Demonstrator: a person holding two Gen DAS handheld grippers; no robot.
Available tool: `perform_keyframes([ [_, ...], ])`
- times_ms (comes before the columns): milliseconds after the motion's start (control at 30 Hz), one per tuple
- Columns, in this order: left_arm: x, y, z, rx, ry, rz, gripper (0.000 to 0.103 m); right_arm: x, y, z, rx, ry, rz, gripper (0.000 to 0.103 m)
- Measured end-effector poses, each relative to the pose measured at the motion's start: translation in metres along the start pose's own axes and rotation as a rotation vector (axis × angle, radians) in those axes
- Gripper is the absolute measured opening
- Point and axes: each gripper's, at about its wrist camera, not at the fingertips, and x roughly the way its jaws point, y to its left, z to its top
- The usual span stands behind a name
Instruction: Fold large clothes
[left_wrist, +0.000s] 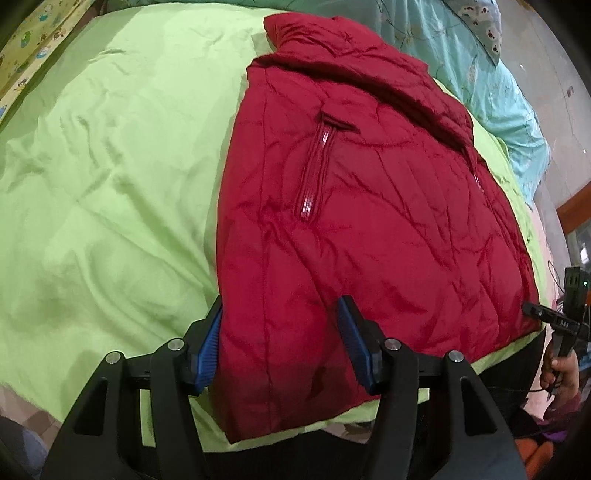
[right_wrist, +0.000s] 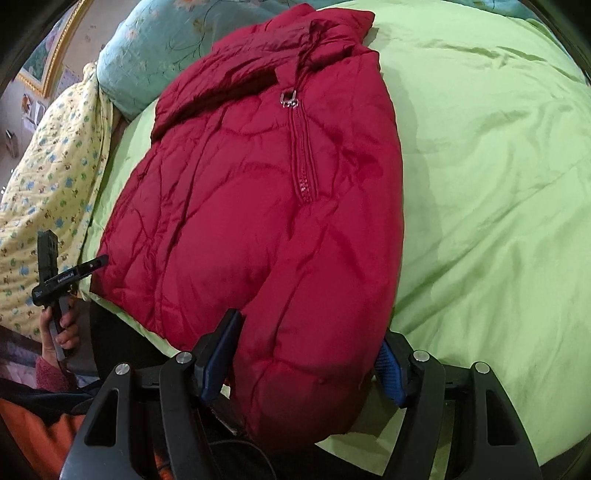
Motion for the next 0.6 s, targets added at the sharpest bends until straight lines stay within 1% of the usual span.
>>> perform_keyframes([
  [133, -0.002, 0.004, -0.005, -0.01, 0.006, -0.034, 0.057, -0.003, -0.001, -0.001, 0.007, -0.011, 0.019, 0.068],
  [300, 0.002, -0.005, -0.012, 0.028, 0.024, -0.077, 0.057, 0.003, 0.0, -0.002, 0.004, -0.008, 0.032, 0.068],
  [333, 0.002, -0.007, -0.012, 0.036, 0.02, -0.075, 0.055, 0.003, 0.001, -0.003, 0.003, -0.011, 0.038, 0.066],
  [367, 0.002, -0.011, -0.014, 0.052, 0.01, -0.071, 0.047, 0.003, 0.001, -0.003, 0.002, -0.013, 0.04, 0.065],
  [400, 0.001, -0.014, -0.014, 0.064, 0.001, -0.069, 0.042, 0.003, 0.001, -0.003, 0.004, -0.014, 0.044, 0.062],
  [433, 0.0, -0.016, -0.014, 0.069, -0.009, -0.07, 0.032, 0.003, 0.0, -0.003, 0.007, -0.015, 0.046, 0.059],
  [467, -0.001, -0.017, -0.013, 0.071, -0.018, -0.073, 0.026, 0.002, -0.001, -0.003, 0.011, -0.016, 0.049, 0.057],
  [533, -0.005, -0.02, -0.012, 0.078, -0.035, -0.076, 0.021, 0.0, -0.002, -0.003, 0.014, -0.021, 0.055, 0.046],
  [600, -0.01, -0.024, -0.01, 0.09, -0.053, -0.071, 0.018, -0.002, -0.002, -0.003, 0.016, -0.03, 0.065, 0.04],
])
